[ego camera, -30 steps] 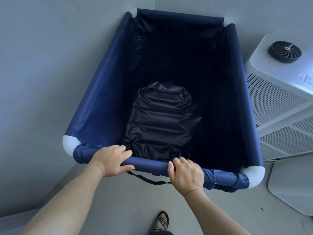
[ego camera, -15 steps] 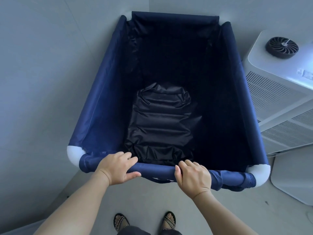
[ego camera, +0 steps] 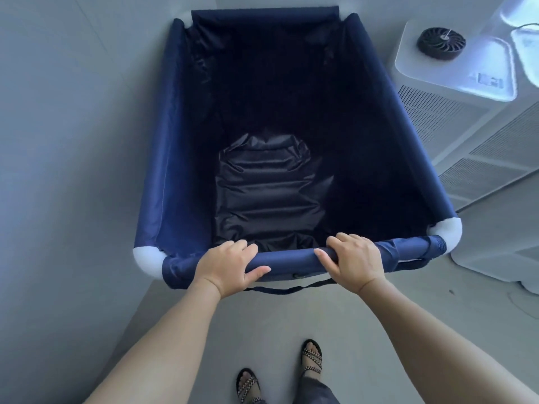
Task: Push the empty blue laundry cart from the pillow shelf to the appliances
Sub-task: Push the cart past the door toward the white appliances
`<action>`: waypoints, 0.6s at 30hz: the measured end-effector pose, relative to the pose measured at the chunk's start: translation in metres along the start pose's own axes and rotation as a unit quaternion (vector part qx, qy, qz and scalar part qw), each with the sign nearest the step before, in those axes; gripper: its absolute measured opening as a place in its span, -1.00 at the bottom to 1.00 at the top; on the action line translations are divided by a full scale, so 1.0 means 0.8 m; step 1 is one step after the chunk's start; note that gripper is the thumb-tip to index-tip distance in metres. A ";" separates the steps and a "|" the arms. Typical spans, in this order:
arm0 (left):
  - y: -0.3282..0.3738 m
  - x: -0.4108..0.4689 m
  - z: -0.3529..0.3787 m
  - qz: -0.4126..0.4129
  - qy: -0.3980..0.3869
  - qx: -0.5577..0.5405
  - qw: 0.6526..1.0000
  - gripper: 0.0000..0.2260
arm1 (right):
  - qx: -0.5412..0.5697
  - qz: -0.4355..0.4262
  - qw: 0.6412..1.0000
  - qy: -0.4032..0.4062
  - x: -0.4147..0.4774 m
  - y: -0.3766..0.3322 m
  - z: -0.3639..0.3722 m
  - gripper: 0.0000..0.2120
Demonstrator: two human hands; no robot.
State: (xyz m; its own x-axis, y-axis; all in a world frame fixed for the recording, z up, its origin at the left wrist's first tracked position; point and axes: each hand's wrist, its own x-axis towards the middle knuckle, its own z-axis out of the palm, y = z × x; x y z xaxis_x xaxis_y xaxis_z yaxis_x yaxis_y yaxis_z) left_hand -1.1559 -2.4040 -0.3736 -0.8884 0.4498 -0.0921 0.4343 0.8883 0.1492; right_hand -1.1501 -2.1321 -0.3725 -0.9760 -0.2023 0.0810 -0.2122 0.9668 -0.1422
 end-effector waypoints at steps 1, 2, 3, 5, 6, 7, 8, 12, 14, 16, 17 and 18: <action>0.000 -0.001 0.000 0.006 0.013 -0.007 1.000 -0.54 | 0.000 0.000 1.000 0.000 -0.001 0.000 0.000 -0.54; 0.000 -0.003 0.000 0.011 0.025 -0.010 1.000 -0.55 | -0.001 -0.001 1.000 0.000 -0.003 0.000 0.000 -0.53; -0.001 -0.004 0.001 0.014 0.032 -0.010 0.999 -0.55 | -0.003 -0.004 1.000 -0.002 -0.006 -0.001 0.001 -0.52; -0.002 -0.008 0.003 0.013 0.031 -0.006 0.999 -0.54 | -0.012 -0.011 1.000 -0.008 -0.011 -0.001 0.002 -0.49; -0.002 -0.010 0.005 0.013 0.032 -0.005 0.999 -0.54 | -0.018 -0.014 1.000 -0.016 -0.014 -0.001 0.001 -0.47; -0.002 -0.012 0.006 0.014 0.035 -0.007 0.999 -0.54 | -0.024 -0.014 0.999 -0.023 -0.017 -0.002 0.001 -0.46; -0.002 -0.015 0.006 0.015 0.037 -0.009 0.999 -0.54 | -0.028 -0.013 0.999 -0.026 -0.020 -0.004 0.000 -0.45; 0.000 -0.030 0.010 0.021 0.038 -0.010 0.999 -0.54 | -0.029 -0.005 0.999 -0.025 -0.040 -0.013 -0.002 -0.46; 0.004 -0.041 0.012 0.025 0.043 -0.012 0.999 -0.54 | -0.026 -0.001 0.999 -0.025 -0.053 -0.017 -0.002 -0.48; 0.010 -0.052 0.015 0.024 0.043 -0.012 0.999 -0.55 | -0.024 0.004 0.999 -0.032 -0.066 -0.020 -0.001 -0.47; 0.014 -0.057 0.016 0.023 0.042 -0.010 0.999 -0.56 | -0.024 0.005 0.999 -0.038 -0.073 -0.021 -0.002 -0.47; 0.018 -0.063 0.018 0.022 0.040 -0.008 0.999 -0.56 | -0.025 0.006 0.999 -0.043 -0.079 -0.022 -0.003 -0.45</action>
State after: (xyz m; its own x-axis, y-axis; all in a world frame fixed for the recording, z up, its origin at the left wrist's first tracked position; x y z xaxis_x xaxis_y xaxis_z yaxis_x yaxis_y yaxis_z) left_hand -1.1028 -2.4129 -0.3809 -0.8778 0.4790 -0.0072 0.4712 0.8659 0.1681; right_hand -1.0844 -2.1357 -0.3731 -0.9796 -0.2008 -0.0057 -0.1994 0.9754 -0.0936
